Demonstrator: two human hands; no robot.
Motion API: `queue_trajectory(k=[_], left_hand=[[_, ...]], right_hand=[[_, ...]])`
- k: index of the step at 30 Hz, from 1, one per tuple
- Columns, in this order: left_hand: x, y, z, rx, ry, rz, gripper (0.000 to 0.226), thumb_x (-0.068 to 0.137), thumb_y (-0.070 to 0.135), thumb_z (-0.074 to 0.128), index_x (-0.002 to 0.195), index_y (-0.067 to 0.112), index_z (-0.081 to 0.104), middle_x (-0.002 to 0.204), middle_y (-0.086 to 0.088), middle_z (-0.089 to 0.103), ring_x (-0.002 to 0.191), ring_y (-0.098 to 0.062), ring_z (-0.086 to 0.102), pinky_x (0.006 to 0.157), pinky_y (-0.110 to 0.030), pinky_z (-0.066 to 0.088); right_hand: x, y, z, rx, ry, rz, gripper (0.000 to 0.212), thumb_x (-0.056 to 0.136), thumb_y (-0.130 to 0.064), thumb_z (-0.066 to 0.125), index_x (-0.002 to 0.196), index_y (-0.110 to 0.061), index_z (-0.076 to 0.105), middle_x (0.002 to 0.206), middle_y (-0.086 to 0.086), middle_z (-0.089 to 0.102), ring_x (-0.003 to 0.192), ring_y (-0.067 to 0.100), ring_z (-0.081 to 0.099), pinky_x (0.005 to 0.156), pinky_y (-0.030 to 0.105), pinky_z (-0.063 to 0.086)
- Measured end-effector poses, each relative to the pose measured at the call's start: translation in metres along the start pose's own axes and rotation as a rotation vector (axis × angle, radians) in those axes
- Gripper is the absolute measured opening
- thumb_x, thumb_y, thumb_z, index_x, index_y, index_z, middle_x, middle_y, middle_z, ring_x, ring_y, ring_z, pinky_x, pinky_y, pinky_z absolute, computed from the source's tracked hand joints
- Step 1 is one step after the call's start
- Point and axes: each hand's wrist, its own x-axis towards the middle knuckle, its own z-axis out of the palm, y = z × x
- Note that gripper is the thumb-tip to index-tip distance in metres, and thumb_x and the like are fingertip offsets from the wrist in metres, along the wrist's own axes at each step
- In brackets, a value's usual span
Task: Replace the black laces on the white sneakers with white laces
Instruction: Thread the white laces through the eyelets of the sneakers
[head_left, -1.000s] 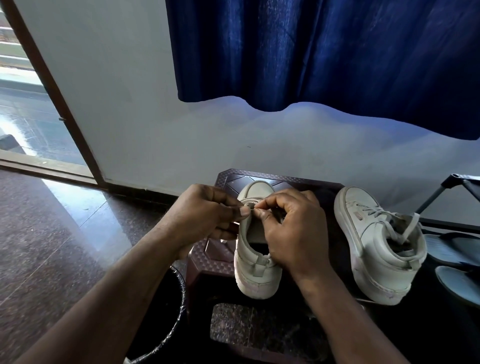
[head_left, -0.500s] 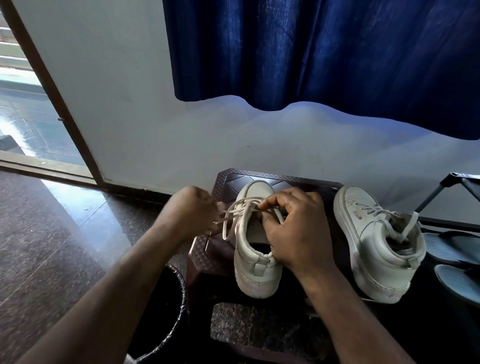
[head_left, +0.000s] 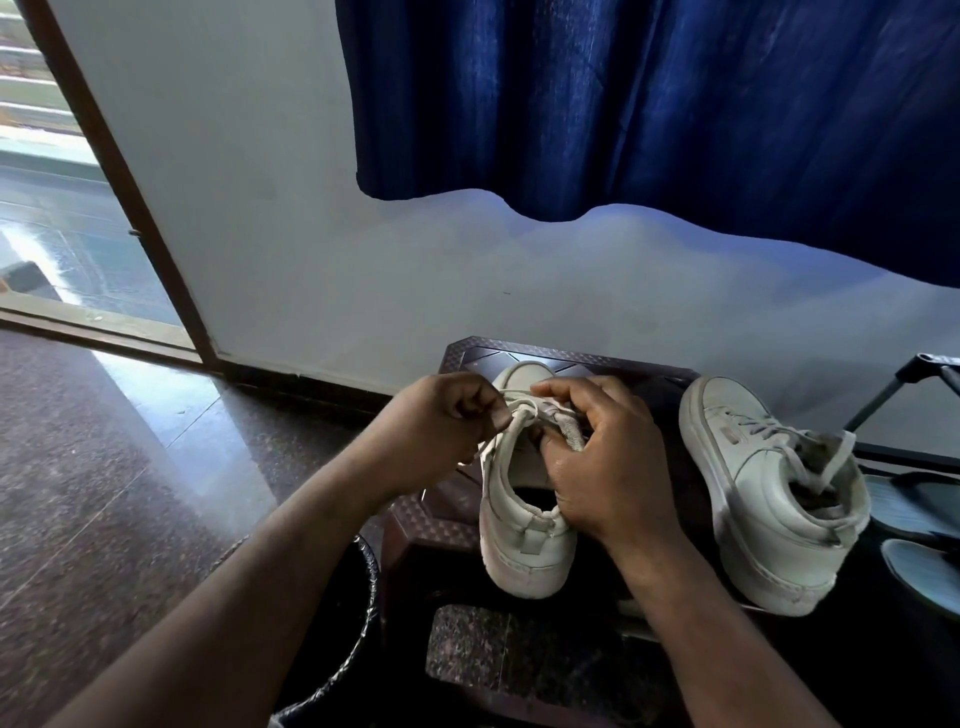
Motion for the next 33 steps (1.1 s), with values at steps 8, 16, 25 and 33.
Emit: queue_trajectory(k=[8,16,25,33], left_hand=[[0.003,-0.020,-0.023,0.615,-0.032,-0.138,0.045,0.088,0.040,0.079,0.054,0.024,0.054,0.055,0.008,0.051,0.059,-0.014,0.046,0.058,-0.026,0.041],[-0.001,-0.006,-0.012,-0.086,-0.121,-0.019,0.012,0.099,0.021,0.070,0.095,0.010,0.071,0.071,-0.002,0.061,0.065,-0.015,0.048,0.059,-0.024,0.040],[0.006,-0.013,-0.015,0.238,-0.079,-0.118,0.023,0.092,0.023,0.076,0.071,0.021,0.068,0.054,0.016,0.055,0.050,0.000,0.042,0.052,-0.015,0.037],[0.001,-0.015,-0.019,-0.117,-0.126,-0.067,0.016,0.095,0.026,0.075,0.092,0.010,0.074,0.077,-0.001,0.067,0.071,-0.013,0.054,0.068,-0.028,0.042]], right_hand=[[0.001,0.001,-0.001,-0.045,-0.050,0.010,0.021,0.084,-0.014,0.075,0.094,-0.033,0.071,0.105,-0.015,0.056,0.108,0.016,0.049,0.087,0.003,0.029],[0.006,0.004,-0.006,0.082,-0.036,-0.077,0.019,0.085,-0.026,0.080,0.084,-0.034,0.063,0.108,-0.017,0.062,0.108,0.017,0.053,0.093,0.011,0.035],[0.018,0.009,-0.024,0.977,-0.103,0.322,0.019,0.091,-0.028,0.063,0.082,-0.024,0.079,0.095,0.004,0.070,0.080,0.008,0.059,0.082,0.034,0.044],[0.027,0.015,-0.032,1.345,-0.049,0.438,0.026,0.091,-0.033,0.061,0.070,-0.021,0.070,0.103,0.007,0.071,0.104,0.024,0.060,0.100,0.047,0.042]])
